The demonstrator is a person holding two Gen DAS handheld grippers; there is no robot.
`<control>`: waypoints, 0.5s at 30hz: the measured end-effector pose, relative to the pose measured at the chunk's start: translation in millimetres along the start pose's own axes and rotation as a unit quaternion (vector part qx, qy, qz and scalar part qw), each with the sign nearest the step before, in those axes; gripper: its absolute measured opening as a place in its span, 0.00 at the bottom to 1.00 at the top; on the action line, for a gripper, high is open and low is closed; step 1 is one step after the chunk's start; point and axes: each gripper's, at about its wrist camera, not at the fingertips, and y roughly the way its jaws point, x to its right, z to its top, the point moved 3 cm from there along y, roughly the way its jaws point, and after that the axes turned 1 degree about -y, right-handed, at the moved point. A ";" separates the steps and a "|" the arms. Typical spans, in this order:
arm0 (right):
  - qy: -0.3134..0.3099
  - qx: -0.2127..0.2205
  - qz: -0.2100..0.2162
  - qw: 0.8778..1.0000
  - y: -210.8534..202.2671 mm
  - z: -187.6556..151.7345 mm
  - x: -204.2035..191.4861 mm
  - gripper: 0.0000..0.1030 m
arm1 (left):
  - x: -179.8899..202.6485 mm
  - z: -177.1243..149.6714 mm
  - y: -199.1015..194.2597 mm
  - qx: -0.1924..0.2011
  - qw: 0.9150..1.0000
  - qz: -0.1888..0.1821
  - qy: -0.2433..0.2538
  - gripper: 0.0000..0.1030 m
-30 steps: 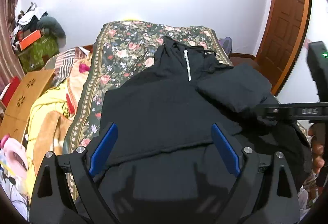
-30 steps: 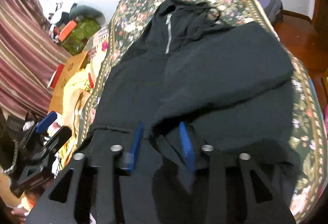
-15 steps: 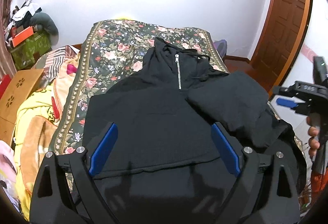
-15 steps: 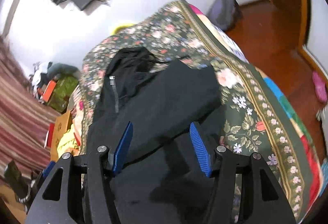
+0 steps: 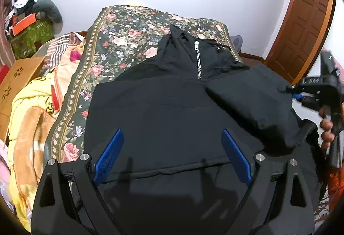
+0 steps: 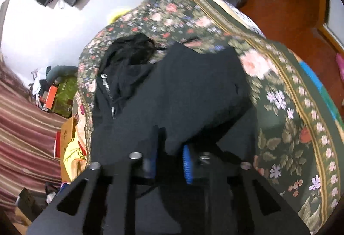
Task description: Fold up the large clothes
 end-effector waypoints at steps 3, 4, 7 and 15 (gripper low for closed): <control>-0.058 0.029 0.003 0.998 -16.1 2.9 -35.9 0.09 | -8.3 1.0 -8.9 0.004 1.000 -0.011 -0.008 0.89; -0.074 0.035 0.008 0.997 -20.0 3.3 -49.0 0.09 | -10.6 2.7 -11.6 0.005 1.000 -0.015 -0.011 0.89; -0.122 0.047 0.037 0.991 -31.6 2.3 -95.5 0.09 | -20.3 10.5 -28.9 0.021 1.000 -0.016 -0.015 0.89; -0.220 0.019 0.088 0.971 -0.1 -35.2 -195.9 0.08 | -58.8 15.8 -82.8 0.060 0.998 0.001 -0.030 0.90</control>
